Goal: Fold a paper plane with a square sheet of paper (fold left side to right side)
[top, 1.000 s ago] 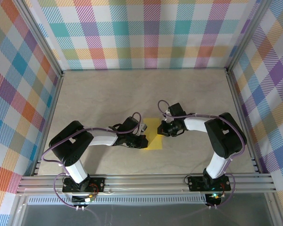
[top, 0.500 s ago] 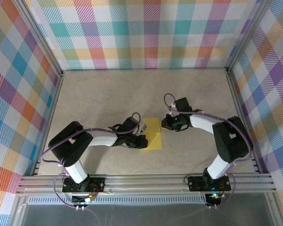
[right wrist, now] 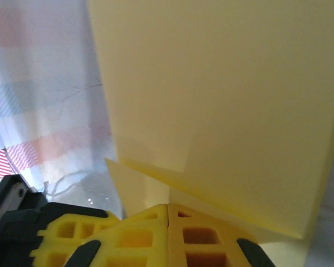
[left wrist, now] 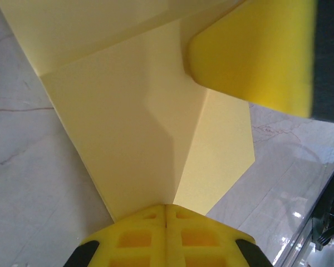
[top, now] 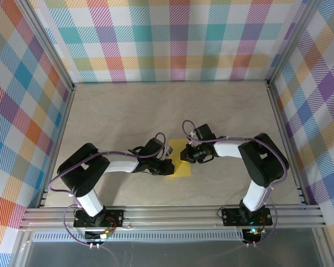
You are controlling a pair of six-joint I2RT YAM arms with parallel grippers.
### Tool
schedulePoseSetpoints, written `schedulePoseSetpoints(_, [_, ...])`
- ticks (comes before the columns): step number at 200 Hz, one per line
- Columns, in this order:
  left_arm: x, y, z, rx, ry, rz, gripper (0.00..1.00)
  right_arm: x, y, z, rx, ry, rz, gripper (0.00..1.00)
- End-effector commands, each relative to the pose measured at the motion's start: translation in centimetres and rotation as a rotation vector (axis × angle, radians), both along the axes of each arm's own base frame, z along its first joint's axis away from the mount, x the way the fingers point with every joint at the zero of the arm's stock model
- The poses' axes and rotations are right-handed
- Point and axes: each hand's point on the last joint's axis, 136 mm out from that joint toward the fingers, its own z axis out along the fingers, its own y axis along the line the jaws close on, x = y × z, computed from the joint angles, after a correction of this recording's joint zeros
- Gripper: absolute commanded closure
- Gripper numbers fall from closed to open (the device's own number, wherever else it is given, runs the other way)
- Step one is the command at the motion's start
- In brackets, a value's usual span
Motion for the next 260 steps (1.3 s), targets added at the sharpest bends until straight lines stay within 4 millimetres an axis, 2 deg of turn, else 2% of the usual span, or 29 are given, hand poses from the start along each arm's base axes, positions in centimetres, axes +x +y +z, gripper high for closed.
schedulePoseSetpoints(1, [0.7,-0.5,0.9,0.005,-0.017,0.016,0.99,-0.6,-0.9,-1.5,-0.045,0.025,-0.005,1.0])
schedulePoseSetpoints(54, [2.0,-2.2,3.4,-0.054,-0.045,0.0,0.99,-1.6,-1.7,-3.2,-0.078,0.063,-0.016,1.0])
schedulePoseSetpoints(142, [1.8,-3.6,2.1,-0.085,0.0,-0.043,1.0,-2.1,-1.8,-3.6,-0.079,0.085,-0.016,1.0])
schedulePoseSetpoints(201, [0.7,-3.1,1.1,-0.072,0.033,-0.056,1.0,-2.1,-2.0,-3.9,-0.099,0.095,-0.012,1.0])
schedulePoseSetpoints(260, [-0.6,-2.9,1.6,-0.076,0.043,-0.074,1.0,-2.3,-2.3,-4.2,-0.123,0.109,-0.008,1.0])
